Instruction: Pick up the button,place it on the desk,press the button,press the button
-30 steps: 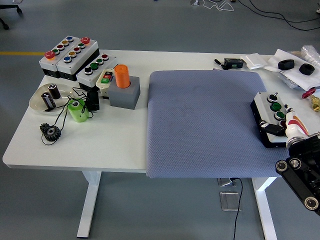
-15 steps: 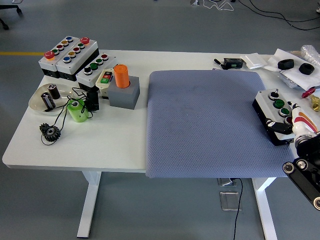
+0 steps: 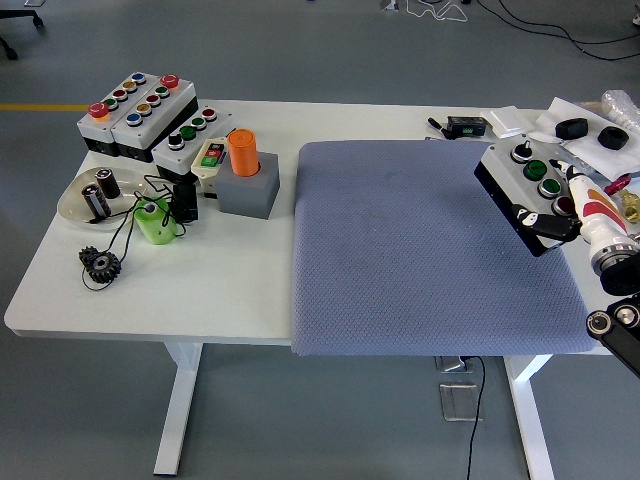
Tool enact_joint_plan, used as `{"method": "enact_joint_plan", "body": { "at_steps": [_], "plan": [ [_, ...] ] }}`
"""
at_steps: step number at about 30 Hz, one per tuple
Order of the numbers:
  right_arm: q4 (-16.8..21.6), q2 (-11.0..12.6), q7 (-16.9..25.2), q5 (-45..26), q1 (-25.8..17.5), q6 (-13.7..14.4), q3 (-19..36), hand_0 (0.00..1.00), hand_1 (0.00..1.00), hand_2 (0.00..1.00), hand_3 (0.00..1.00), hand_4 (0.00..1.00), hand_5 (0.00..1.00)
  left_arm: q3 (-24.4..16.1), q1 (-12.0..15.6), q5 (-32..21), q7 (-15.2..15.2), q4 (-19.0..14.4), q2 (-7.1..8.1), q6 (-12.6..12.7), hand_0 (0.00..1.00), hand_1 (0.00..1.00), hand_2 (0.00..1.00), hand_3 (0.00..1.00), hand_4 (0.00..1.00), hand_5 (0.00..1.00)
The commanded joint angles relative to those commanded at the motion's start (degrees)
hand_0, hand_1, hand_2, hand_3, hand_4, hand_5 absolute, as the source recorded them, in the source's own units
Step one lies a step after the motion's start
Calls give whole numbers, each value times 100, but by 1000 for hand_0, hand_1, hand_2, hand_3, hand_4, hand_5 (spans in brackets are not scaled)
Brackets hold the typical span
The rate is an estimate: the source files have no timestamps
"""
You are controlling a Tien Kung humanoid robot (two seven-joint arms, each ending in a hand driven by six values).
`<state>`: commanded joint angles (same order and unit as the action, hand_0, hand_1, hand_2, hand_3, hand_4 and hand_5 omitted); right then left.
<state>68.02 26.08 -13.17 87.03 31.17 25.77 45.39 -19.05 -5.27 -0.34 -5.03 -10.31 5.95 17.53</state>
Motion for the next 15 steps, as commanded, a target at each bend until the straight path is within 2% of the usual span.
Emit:
{"method": "enact_joint_plan", "body": {
  "at_steps": [1,3,8,11,15],
  "plan": [
    [-18,12,151,-10,42,-27,-90,2,2,133,261,373,2,-6,-3,9,3,0,-1,2,671,724,733,537,392,998],
    [-77,53,600,-16,173,-278,-275,2,2,133,261,373,2,45,-10,-53,-10,0,-2,-2,671,724,733,537,392,998],
    [-171,285,1666,-269,619,-1084,-875,2,2,116,248,383,19,21,-33,-44,-9,0,-8,0,673,725,733,537,391,998],
    [-126,431,2096,-386,821,-1279,-1212,2,2,122,262,393,5,-10,-45,-31,-1,0,-16,6,672,727,734,538,391,998],
    [-33,614,2374,-585,1101,-1418,-1751,2,2,122,262,393,5,-22,-64,-26,11,0,-22,8,672,727,734,538,391,998]
  ]
}}
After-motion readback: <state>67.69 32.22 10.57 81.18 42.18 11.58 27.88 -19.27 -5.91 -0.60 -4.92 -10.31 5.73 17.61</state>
